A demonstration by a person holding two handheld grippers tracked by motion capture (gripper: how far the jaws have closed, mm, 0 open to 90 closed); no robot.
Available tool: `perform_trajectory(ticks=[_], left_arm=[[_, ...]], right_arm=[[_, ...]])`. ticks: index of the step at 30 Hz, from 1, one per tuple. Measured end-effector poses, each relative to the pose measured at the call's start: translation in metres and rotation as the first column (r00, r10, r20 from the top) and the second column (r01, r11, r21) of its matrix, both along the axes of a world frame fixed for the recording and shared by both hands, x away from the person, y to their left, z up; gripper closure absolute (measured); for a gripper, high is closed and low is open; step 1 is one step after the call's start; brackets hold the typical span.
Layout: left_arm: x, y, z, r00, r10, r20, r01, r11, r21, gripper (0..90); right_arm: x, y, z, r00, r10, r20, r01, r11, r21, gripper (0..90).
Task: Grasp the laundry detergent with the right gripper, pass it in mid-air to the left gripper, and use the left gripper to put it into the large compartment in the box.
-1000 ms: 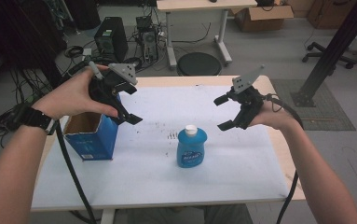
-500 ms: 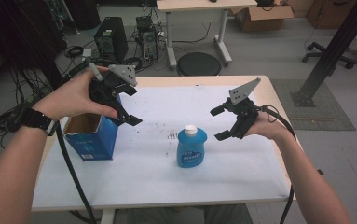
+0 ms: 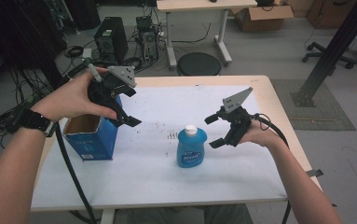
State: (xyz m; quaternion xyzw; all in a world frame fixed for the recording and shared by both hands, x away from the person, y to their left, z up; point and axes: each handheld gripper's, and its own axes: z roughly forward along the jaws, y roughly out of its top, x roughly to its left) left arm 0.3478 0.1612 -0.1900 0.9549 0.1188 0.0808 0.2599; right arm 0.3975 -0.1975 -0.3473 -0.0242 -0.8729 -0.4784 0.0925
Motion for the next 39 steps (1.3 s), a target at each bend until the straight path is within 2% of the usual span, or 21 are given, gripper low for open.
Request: perform_trajectory(ticks=[4, 16, 21, 39], left_arm=[[0.000, 0.000, 0.000, 1.0000, 0.000, -0.002, 0.000, 1.0000, 0.001, 4.0], [-0.001, 0.000, 0.000, 1.0000, -0.005, -0.003, 0.005, 1.0000, 0.000, 4.0], [-0.002, 0.001, -0.001, 1.0000, -0.004, -0.006, 0.004, 1.0000, 0.002, 4.0], [-0.001, 0.001, -0.001, 1.0000, -0.007, -0.003, 0.007, 1.0000, -0.005, 4.0]], right_arm=[[-0.002, 0.004, -0.008, 0.9999, 0.004, -0.015, -0.004, 1.000, 0.005, 1.6], [-0.007, 0.016, -0.023, 0.9997, 0.015, -0.017, -0.015, 1.000, 0.003, 2.1], [-0.009, 0.023, -0.028, 0.9997, 0.022, -0.008, -0.022, 1.000, 0.012, 3.2], [-0.011, 0.042, -0.043, 0.9988, 0.044, -0.020, -0.043, 0.998, 0.039, 7.0]])
